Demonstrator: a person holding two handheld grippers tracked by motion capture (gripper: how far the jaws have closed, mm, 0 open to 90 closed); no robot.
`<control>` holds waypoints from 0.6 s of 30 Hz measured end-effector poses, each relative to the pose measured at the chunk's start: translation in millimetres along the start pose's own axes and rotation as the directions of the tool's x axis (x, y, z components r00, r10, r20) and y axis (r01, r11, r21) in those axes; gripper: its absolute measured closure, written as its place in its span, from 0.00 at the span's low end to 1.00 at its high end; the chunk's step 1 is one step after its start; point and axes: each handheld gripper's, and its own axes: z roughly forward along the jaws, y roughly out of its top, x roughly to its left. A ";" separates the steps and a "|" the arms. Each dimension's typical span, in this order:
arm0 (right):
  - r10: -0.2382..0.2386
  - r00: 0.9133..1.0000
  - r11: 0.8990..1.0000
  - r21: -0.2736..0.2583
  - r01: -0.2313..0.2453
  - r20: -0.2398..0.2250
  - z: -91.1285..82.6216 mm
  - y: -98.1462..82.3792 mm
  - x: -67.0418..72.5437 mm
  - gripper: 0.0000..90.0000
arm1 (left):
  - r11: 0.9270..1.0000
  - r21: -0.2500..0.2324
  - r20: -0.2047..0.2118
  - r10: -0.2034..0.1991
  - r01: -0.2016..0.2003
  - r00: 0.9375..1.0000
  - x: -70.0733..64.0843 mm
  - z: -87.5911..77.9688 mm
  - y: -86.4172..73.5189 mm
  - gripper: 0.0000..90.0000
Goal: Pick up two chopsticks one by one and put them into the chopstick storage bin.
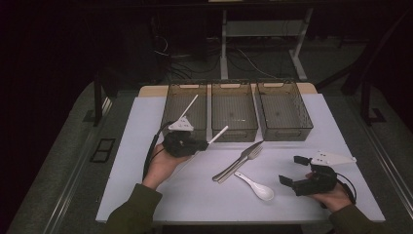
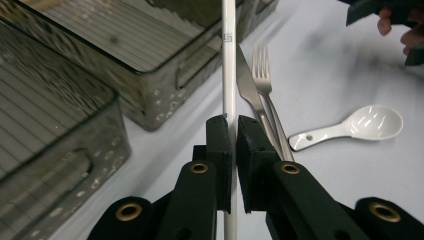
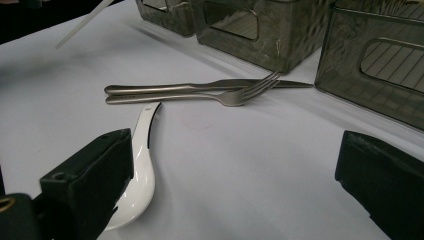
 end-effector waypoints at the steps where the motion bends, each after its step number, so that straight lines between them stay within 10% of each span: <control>1: -0.001 1.000 1.000 -0.001 0.001 0.000 -0.1 0.0 0.0 0.02 | 1.000 -0.007 -0.003 -0.002 0.002 1.000 1.6 -1.5 1.5 0.94; 18: 0.006 1.000 1.000 -0.004 -0.006 0.000 -0.3 0.0 -0.5 0.02 | 0.998 -0.065 -0.067 0.003 -0.007 0.998 28.2 -32.2 51.1 0.93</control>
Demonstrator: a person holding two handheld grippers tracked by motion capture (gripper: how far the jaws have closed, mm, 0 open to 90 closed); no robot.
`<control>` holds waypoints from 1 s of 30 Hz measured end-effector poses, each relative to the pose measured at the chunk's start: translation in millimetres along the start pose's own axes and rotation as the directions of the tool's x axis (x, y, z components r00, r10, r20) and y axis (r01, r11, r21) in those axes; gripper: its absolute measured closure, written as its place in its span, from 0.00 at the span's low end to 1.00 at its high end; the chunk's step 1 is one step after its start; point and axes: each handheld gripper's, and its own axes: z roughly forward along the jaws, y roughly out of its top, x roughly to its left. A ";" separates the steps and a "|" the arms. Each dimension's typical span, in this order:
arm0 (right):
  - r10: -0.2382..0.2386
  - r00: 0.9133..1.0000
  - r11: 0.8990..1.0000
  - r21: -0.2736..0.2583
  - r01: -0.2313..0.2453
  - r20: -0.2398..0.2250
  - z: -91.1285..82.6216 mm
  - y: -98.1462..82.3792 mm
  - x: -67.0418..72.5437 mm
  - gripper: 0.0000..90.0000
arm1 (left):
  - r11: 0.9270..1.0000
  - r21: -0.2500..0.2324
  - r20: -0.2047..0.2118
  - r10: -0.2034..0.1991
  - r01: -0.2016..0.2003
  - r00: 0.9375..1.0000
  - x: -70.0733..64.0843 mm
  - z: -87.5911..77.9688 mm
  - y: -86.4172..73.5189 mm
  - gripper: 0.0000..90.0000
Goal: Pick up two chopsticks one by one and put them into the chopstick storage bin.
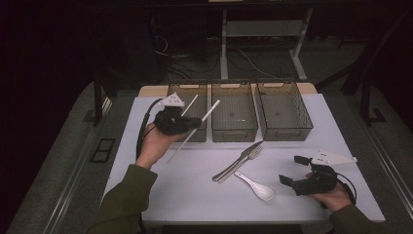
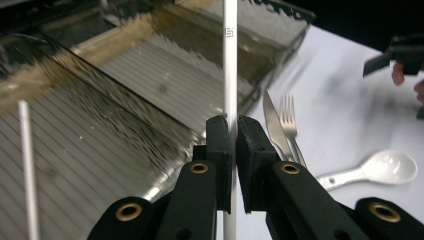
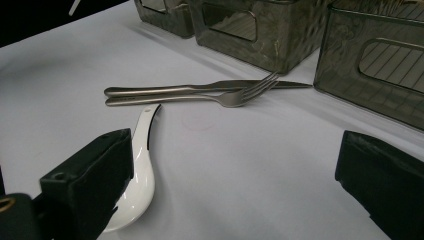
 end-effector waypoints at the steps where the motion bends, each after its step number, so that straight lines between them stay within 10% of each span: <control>1: -0.001 1.000 1.000 0.000 0.001 0.000 -0.1 0.0 0.1 0.02 | 1.000 -0.008 -0.008 -0.001 0.001 1.000 3.0 -2.4 5.5 0.93; 14: 0.001 1.000 1.000 -0.003 -0.001 0.000 -0.5 0.0 0.1 0.02 | 0.998 -0.071 -0.094 -0.006 0.000 0.996 39.7 -8.1 50.5 0.93; 30: -0.001 1.000 1.000 -0.005 0.001 -0.005 -1.1 -0.1 0.4 0.02 | 0.997 -0.060 -0.188 -0.059 0.049 0.980 88.3 20.5 41.9 0.93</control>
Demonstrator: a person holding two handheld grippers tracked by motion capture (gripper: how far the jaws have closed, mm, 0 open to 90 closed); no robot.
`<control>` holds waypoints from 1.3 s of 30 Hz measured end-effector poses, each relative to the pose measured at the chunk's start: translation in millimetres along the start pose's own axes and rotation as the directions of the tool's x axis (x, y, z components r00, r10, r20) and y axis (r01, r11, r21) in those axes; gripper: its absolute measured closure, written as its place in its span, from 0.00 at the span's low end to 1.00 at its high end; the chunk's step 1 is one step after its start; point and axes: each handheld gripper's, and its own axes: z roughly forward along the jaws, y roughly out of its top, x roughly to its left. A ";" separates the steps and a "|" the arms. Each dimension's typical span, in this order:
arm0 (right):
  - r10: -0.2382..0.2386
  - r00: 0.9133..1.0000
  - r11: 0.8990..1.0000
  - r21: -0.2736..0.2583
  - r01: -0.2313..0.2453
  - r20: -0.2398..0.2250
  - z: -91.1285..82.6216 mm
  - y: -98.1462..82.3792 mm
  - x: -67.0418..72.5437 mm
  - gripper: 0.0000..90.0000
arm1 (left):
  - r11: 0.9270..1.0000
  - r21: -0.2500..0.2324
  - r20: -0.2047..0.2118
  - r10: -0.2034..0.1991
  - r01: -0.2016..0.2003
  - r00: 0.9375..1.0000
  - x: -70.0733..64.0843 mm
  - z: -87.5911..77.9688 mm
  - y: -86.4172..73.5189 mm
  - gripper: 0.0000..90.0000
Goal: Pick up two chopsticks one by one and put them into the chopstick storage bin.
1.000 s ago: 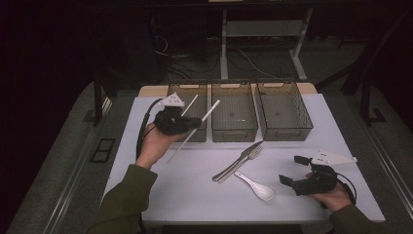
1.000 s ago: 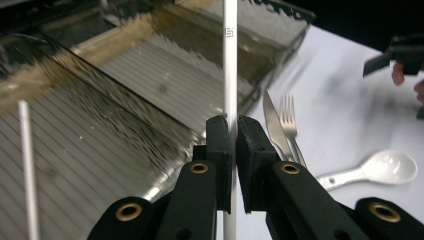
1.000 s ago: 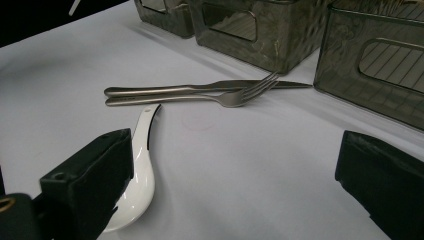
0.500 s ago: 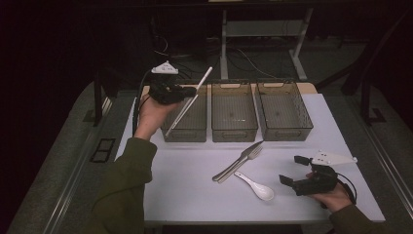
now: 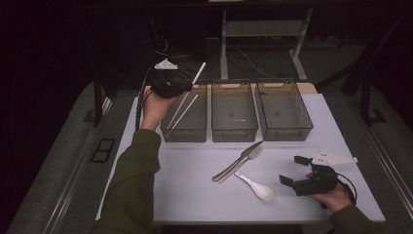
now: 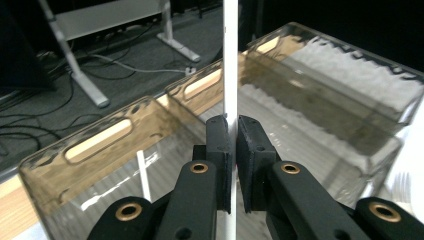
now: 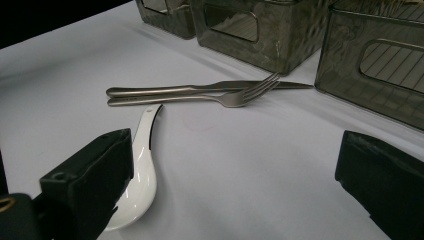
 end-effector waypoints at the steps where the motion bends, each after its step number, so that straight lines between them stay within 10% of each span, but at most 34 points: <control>1: 0.001 1.000 1.000 -0.003 -0.001 0.000 0.0 -0.1 0.2 0.02 | 1.000 -0.002 0.002 -0.008 0.008 1.000 2.2 0.8 -1.3 0.93; 30: 0.003 1.000 1.000 0.000 -0.003 0.002 0.0 -0.3 0.3 0.02 | 0.991 0.119 -0.037 -0.048 0.053 0.998 17.8 24.5 -49.7 0.93; 39: 0.004 1.000 1.000 0.000 -0.004 0.001 -0.3 -0.3 0.4 0.02 | 0.990 0.135 -0.107 -0.036 0.050 0.994 16.6 31.8 -50.3 0.90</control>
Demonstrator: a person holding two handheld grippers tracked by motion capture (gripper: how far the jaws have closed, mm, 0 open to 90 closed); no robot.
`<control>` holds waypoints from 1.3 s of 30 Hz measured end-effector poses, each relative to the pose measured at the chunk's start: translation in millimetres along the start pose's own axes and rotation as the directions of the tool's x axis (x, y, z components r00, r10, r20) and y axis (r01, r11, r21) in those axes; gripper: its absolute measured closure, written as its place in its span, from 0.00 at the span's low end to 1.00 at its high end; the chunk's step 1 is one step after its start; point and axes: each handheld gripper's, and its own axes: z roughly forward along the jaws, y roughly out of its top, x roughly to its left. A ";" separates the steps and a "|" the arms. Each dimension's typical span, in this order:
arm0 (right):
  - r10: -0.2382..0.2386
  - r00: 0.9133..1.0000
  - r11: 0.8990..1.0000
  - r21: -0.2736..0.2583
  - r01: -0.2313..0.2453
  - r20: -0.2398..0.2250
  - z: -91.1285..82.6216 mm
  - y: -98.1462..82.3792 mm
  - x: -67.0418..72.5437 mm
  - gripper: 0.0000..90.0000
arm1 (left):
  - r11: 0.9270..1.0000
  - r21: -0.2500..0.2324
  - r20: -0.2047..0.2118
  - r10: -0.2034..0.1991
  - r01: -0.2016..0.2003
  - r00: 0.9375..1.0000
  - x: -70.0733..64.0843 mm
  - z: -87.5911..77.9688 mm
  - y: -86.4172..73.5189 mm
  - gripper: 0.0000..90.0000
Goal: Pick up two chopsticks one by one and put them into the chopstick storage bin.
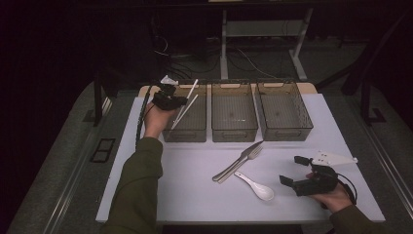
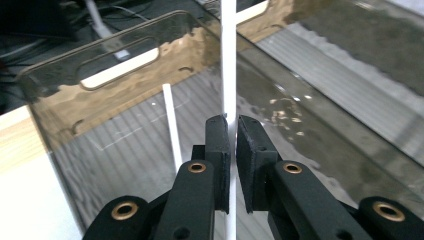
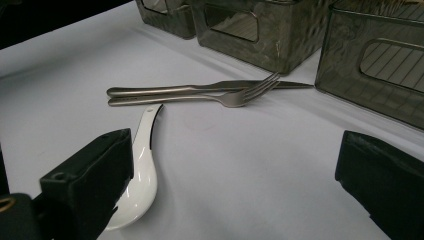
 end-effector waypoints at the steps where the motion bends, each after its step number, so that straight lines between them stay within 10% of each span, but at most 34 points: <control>1: 0.000 1.000 1.000 0.000 0.000 0.000 -0.1 0.0 0.0 0.02 | 1.000 0.002 -0.005 -0.001 0.001 1.000 -0.1 0.2 -0.2 0.89; 16: 0.001 1.000 1.000 0.000 -0.001 0.001 0.1 0.1 0.1 0.02 | 0.999 -0.053 0.044 0.000 0.002 0.999 -7.2 -9.9 -0.1 0.75; 39: 0.007 1.000 1.000 0.003 -0.007 0.000 1.8 0.8 -1.4 0.02 | 0.993 -0.107 0.204 0.071 -0.050 0.976 -47.9 -41.6 -16.3 0.46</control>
